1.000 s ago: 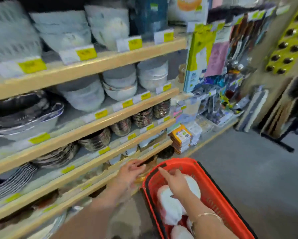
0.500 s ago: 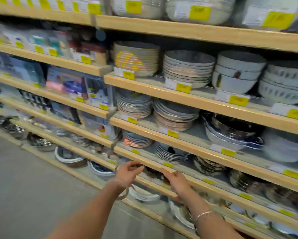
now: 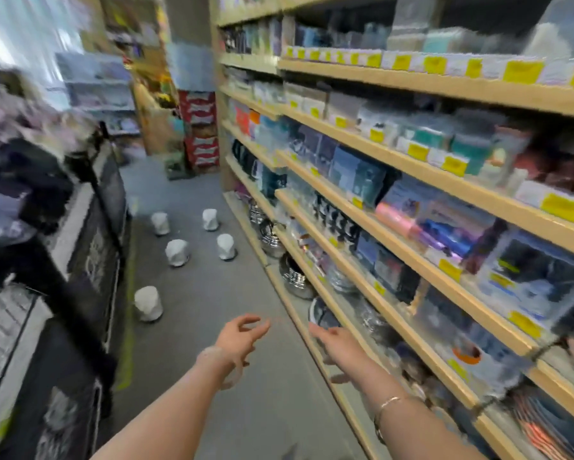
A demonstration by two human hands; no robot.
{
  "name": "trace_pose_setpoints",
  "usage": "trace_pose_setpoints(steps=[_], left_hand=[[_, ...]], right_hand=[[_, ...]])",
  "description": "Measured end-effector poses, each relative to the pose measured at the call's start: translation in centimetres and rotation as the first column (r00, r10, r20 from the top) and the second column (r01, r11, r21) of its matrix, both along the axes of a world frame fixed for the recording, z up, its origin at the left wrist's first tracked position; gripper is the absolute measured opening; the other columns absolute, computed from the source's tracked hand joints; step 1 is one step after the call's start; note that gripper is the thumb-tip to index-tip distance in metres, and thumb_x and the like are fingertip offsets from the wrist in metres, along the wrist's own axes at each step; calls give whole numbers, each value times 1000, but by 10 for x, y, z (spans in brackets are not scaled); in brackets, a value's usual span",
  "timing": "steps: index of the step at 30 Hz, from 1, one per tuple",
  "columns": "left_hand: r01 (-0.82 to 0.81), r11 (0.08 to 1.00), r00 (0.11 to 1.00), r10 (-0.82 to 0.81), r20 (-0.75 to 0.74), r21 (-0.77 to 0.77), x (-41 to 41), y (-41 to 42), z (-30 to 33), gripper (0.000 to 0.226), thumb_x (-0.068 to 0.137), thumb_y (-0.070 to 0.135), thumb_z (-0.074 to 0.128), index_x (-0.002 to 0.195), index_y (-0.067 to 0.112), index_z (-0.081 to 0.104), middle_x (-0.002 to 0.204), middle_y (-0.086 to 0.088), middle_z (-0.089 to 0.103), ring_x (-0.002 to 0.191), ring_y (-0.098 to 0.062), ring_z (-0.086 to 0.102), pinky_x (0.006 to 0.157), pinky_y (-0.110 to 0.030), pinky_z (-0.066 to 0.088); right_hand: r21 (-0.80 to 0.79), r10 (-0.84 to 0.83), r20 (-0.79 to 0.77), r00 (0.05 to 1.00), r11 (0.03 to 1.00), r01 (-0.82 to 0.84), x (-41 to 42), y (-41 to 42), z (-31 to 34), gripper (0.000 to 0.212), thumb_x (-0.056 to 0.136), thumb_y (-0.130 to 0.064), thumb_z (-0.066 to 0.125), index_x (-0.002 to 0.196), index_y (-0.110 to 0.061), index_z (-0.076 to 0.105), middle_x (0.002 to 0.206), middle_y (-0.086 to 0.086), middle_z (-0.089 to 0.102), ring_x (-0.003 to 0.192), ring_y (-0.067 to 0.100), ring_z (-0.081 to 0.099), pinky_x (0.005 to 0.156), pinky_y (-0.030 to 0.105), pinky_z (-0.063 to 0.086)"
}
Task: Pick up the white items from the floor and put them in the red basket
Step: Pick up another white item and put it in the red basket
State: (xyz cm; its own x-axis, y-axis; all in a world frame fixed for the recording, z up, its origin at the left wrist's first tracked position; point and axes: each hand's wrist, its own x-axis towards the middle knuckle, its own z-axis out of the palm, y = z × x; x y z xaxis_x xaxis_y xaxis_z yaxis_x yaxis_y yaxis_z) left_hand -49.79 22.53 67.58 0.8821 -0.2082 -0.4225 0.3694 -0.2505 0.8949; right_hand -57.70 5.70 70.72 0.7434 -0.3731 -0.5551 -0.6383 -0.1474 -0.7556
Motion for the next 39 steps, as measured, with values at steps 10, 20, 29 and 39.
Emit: trace_pose_setpoints(steps=[10,20,29,39], left_hand=[[-325,944,945,327,-25,53,181,77,-14,50,74,39,74,115,13,59,105,-5,60,73,-20,56,63,-33,49],[-548,834,826,552,-116,68,322,147,-42,36,87,36,62,115,15,57,125,-10,56,83,-27,55,61,-30,43],[-562,820,805,573,-154,109,501,259,-60,41,87,35,63,121,14,57,122,-11,58,90,-27,57,58,-28,46],[-463,864,834,500,-235,196,665,301,-79,42,92,27,57,128,6,52,132,-12,55,99,-18,51,45,-17,43]], right_hand=[[32,333,-64,941,943,-332,254,30,-20,59,84,-58,55,126,-18,44,109,4,52,97,21,54,83,39,46],[61,583,-117,804,812,-580,441,124,-42,55,89,-51,54,127,-12,52,127,15,57,85,19,49,74,34,42],[143,534,-217,817,846,-514,612,223,-95,66,85,-55,56,134,-11,46,119,11,55,94,22,52,80,38,44],[269,467,-367,804,881,-389,742,286,-142,64,84,-54,60,130,-12,47,109,5,53,88,17,51,81,40,50]])
